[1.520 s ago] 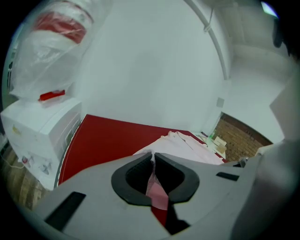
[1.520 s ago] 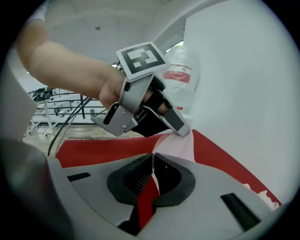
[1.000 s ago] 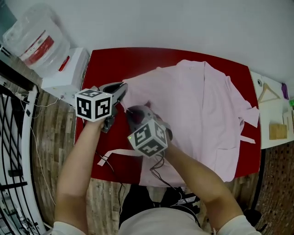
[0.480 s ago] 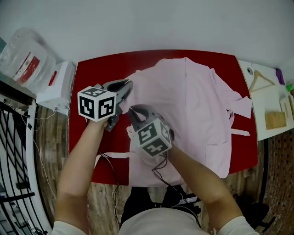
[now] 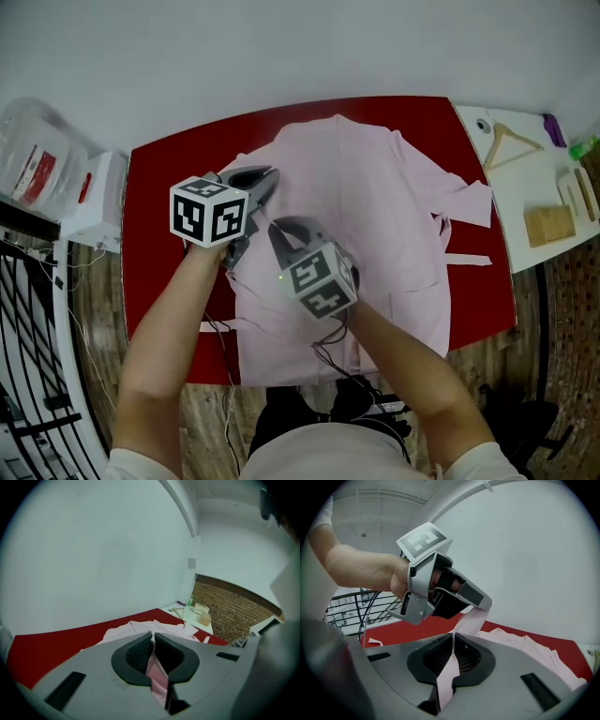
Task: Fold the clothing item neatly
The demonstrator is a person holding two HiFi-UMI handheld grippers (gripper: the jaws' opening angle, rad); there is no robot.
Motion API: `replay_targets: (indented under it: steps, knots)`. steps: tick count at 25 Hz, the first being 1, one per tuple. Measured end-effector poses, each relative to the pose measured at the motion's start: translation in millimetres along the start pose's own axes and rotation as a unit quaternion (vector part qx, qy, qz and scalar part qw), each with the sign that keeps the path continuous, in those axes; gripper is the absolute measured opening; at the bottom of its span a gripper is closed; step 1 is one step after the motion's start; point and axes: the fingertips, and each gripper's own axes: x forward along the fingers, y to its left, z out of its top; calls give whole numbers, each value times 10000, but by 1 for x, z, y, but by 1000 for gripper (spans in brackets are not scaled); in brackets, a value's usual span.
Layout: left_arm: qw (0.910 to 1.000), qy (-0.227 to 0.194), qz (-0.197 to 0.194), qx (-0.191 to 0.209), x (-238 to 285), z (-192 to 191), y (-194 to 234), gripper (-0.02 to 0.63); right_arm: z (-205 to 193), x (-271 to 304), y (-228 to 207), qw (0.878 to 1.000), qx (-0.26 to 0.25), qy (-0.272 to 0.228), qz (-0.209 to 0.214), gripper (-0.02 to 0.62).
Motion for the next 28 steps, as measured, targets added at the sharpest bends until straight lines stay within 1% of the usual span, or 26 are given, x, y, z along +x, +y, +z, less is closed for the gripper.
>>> replay_targets:
  steps: [5, 13, 17, 22, 24, 25, 28]
  knots:
    - [9995, 214, -207, 117, 40, -2, -29, 17, -22, -21, -28, 9995, 291, 4, -146, 25]
    - [9975, 569, -422, -8, 100, -21, -61, 18, -66, -43, -65, 9962, 758, 242, -357, 25]
    - [9963, 705, -460, -155, 126, -37, -69, 18, -92, -47, -78, 9938, 949, 367, -458, 25]
    - [9932, 862, -613, -496, 152, -63, -77, 25, -129, -45, -91, 9881, 1305, 611, -533, 25]
    - [9913, 919, -735, -585, 157, -72, -79, 102, -143, -43, -97, 9839, 1533, 714, -575, 25]
    - [9906, 944, -793, -598, 159, -75, -80, 120, -150, -42, -100, 9812, 1663, 774, -595, 25]
    - [9902, 943, -845, -590, 157, -82, -76, 132, -171, -42, -105, 9713, 2057, 1011, -632, 26]
